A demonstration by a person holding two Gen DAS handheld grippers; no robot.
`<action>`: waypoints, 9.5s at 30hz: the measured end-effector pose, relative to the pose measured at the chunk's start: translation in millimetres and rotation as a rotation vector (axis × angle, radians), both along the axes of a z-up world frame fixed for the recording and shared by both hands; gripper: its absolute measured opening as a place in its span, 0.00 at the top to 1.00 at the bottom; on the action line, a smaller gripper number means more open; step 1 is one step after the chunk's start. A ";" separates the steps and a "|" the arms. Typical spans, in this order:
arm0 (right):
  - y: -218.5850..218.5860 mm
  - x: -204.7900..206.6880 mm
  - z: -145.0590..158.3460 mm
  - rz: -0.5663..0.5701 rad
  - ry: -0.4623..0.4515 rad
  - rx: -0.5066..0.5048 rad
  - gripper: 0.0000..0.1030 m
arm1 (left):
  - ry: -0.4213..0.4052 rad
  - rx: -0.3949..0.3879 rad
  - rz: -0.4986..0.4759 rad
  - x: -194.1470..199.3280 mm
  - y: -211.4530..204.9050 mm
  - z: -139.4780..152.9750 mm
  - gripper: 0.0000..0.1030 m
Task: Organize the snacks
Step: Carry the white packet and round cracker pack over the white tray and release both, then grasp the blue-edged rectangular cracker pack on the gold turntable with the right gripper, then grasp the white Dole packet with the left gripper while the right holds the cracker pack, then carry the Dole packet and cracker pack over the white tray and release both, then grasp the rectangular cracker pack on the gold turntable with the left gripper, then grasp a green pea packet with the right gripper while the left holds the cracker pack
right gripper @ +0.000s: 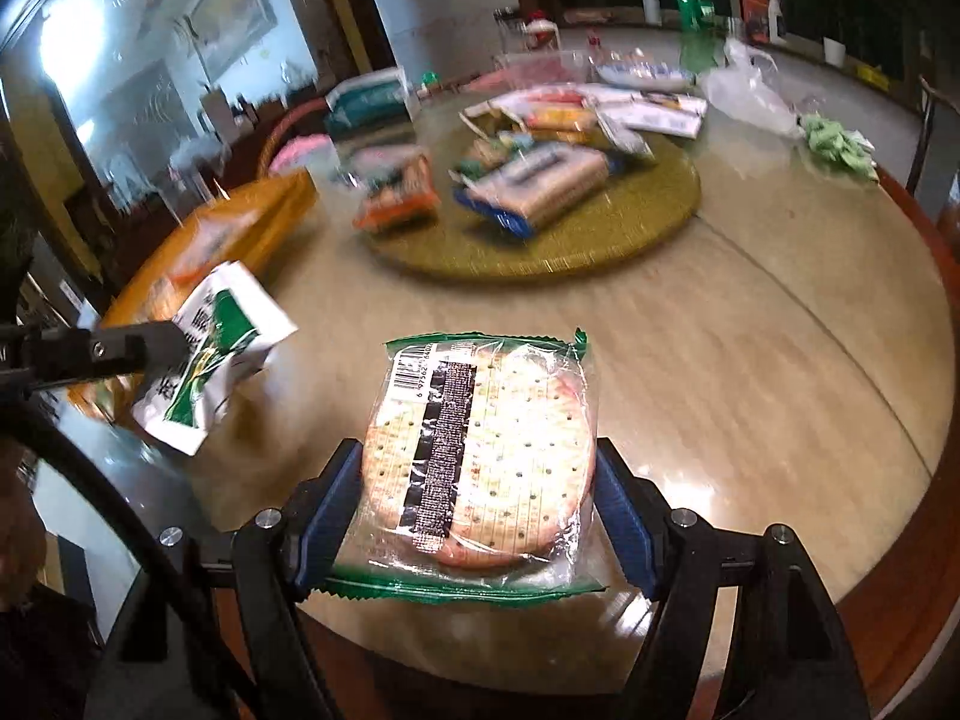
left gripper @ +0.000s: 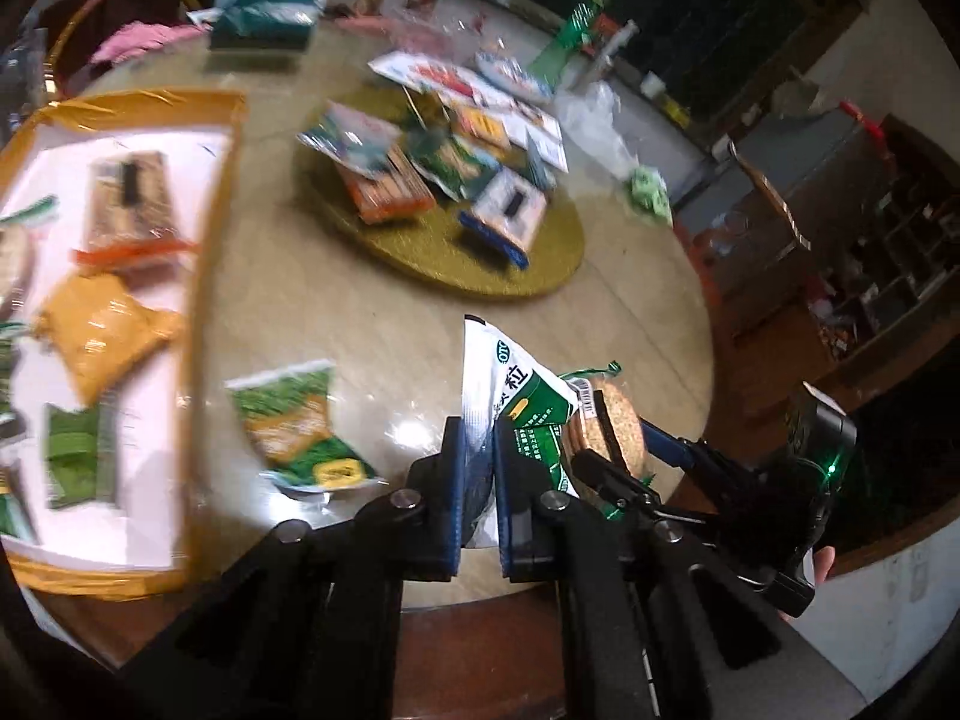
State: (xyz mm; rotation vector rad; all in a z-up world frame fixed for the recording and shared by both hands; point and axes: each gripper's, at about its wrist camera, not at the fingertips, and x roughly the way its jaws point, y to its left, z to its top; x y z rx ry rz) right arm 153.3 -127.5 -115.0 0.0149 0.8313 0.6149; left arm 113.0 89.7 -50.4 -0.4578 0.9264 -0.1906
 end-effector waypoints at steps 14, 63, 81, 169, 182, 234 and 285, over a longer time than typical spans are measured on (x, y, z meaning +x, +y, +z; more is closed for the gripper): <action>154.2 13.9 79.0 0.299 -0.063 0.105 0.28 | -0.086 0.079 0.419 -31.1 175.3 45.6 0.90; -8.2 81.2 -4.7 -0.163 0.199 0.102 0.21 | 0.074 0.182 0.102 6.0 22.8 -5.8 0.22; 71.2 202.7 1.4 -0.361 0.166 -0.043 0.21 | 0.067 0.188 0.140 -3.2 19.7 -5.5 0.22; 138.5 16.2 57.2 0.242 -0.011 0.149 0.48 | 0.058 0.037 0.441 -42.5 199.8 -16.9 0.76; 311.0 34.6 50.7 0.500 0.150 0.099 0.48 | 0.085 0.006 0.461 -62.0 211.0 -37.3 0.73; -49.4 64.1 -19.8 -0.304 0.014 -0.084 0.26 | 0.284 0.378 0.203 232.9 1.1 -61.8 0.33; 100.1 249.9 0.6 -0.098 0.314 0.137 0.68 | 0.138 0.437 -0.087 60.8 -44.4 -62.4 0.46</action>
